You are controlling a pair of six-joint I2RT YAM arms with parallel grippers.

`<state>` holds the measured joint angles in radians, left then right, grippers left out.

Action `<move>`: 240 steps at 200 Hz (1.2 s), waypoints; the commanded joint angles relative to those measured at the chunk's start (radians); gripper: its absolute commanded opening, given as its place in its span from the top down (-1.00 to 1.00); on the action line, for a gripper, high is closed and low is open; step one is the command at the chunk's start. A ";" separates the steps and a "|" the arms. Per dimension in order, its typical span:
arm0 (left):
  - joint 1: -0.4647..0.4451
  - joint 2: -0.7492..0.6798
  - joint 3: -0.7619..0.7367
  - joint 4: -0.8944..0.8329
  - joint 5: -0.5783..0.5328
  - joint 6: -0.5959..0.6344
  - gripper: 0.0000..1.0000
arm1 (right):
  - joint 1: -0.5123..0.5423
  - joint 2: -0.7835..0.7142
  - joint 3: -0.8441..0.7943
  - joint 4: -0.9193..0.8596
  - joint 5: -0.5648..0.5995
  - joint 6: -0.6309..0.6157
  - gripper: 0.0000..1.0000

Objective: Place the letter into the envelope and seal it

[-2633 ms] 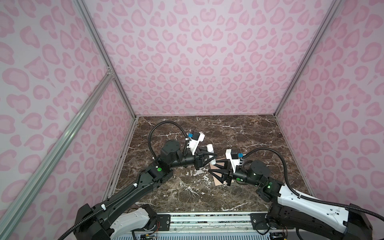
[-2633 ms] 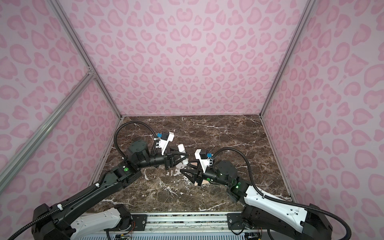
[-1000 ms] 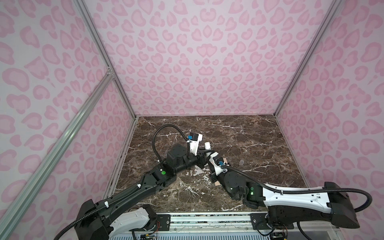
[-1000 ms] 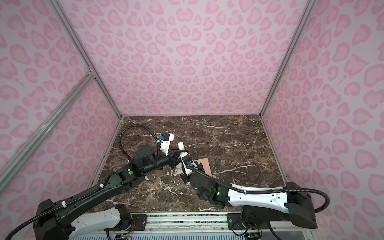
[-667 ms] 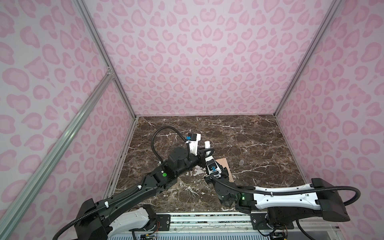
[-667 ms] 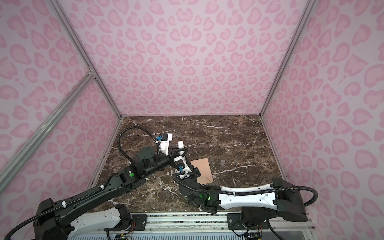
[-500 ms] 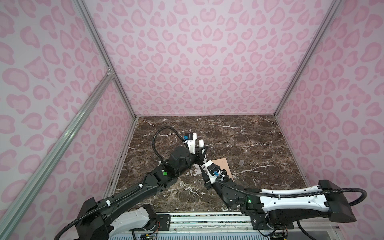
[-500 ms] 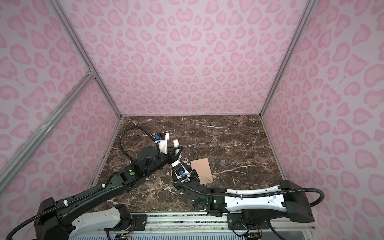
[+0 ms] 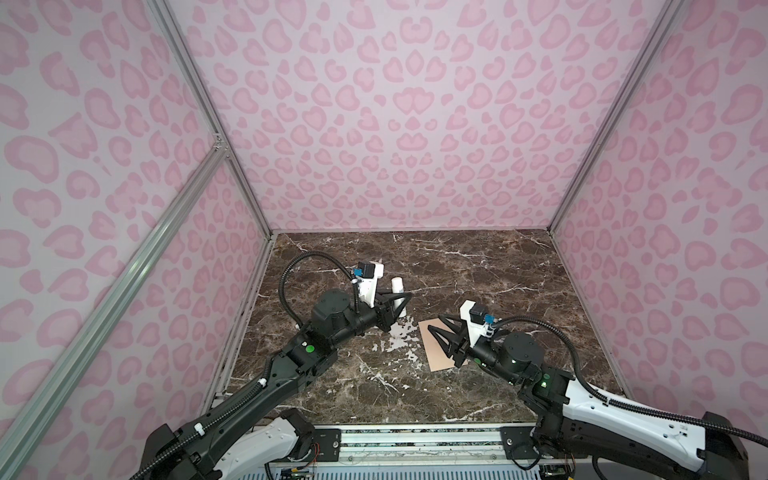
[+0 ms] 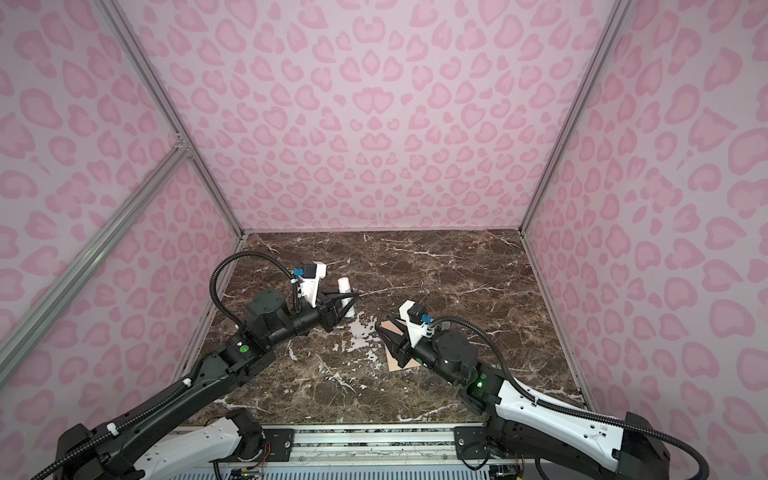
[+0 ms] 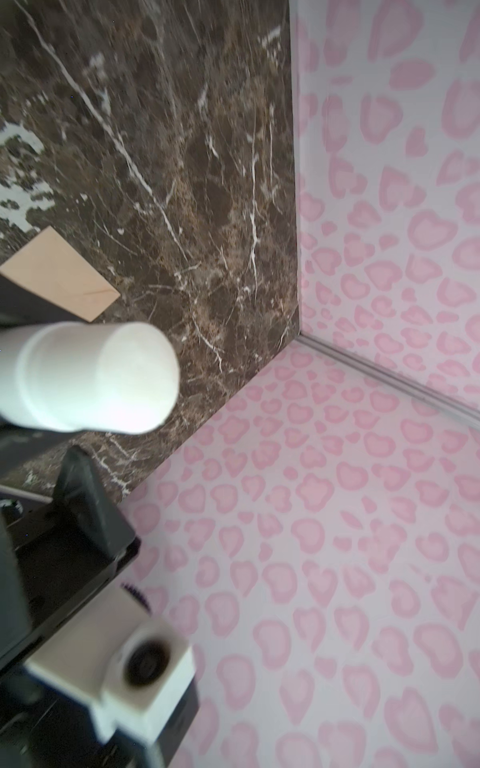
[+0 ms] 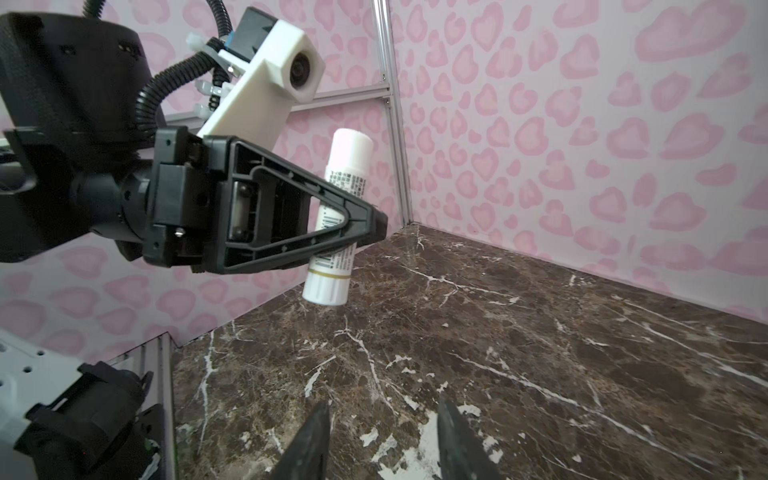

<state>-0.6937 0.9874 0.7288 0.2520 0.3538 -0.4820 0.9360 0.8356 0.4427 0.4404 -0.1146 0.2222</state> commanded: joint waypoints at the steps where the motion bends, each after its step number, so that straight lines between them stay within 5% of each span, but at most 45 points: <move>1: 0.003 0.014 -0.022 0.183 0.224 -0.034 0.92 | -0.052 0.012 -0.021 0.158 -0.263 0.123 0.09; 65: 0.002 0.072 -0.063 0.407 0.333 -0.119 0.92 | -0.073 0.127 0.024 0.299 -0.473 0.234 0.06; 151: -0.023 0.100 -0.070 0.449 0.343 -0.133 0.91 | -0.074 0.184 0.043 0.348 -0.491 0.252 0.13; 240: -0.035 0.109 -0.071 0.435 0.330 -0.121 0.91 | -0.079 0.180 0.051 0.326 -0.496 0.233 0.60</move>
<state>-0.7284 1.0904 0.6567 0.6727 0.6949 -0.6094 0.8574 1.0233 0.4862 0.7330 -0.5835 0.4782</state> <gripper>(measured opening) 0.276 0.237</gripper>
